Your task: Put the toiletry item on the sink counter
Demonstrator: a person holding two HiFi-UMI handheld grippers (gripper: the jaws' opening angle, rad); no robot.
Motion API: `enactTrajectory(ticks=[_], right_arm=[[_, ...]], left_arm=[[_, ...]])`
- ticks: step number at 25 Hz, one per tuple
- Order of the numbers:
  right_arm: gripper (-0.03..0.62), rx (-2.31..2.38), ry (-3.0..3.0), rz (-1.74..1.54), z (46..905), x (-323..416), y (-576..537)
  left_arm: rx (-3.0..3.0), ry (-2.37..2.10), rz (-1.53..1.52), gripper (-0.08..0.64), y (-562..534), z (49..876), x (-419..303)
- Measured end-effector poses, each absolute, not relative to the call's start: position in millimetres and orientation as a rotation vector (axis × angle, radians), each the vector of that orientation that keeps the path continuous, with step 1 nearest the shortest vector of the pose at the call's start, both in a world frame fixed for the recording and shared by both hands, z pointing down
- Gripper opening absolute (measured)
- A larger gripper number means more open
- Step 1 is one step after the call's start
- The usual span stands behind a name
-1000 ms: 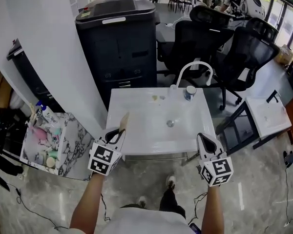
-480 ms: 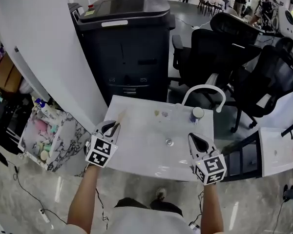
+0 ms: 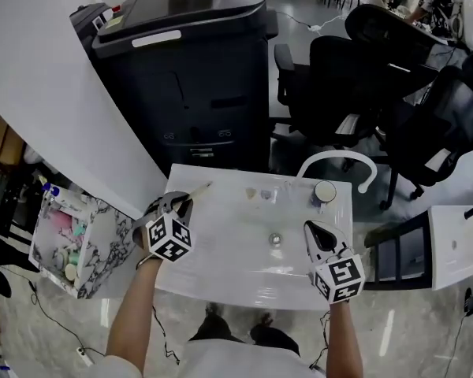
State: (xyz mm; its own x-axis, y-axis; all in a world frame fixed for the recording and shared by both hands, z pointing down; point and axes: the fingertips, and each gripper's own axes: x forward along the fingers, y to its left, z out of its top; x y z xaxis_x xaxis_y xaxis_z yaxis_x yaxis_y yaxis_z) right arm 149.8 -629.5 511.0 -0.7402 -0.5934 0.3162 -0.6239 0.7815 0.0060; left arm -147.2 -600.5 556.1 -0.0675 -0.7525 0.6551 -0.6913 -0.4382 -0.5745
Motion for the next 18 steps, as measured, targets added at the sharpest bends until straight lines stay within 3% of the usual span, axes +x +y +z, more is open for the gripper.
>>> enactTrajectory(ticks=[18], right_arm=[[-0.003, 1.2, -2.504, 0.429, 571.7, 128.4, -661.9]], left_arm=[[-1.99, 0.952, -1.864, 0.028, -726.1, 699.9, -162.5]])
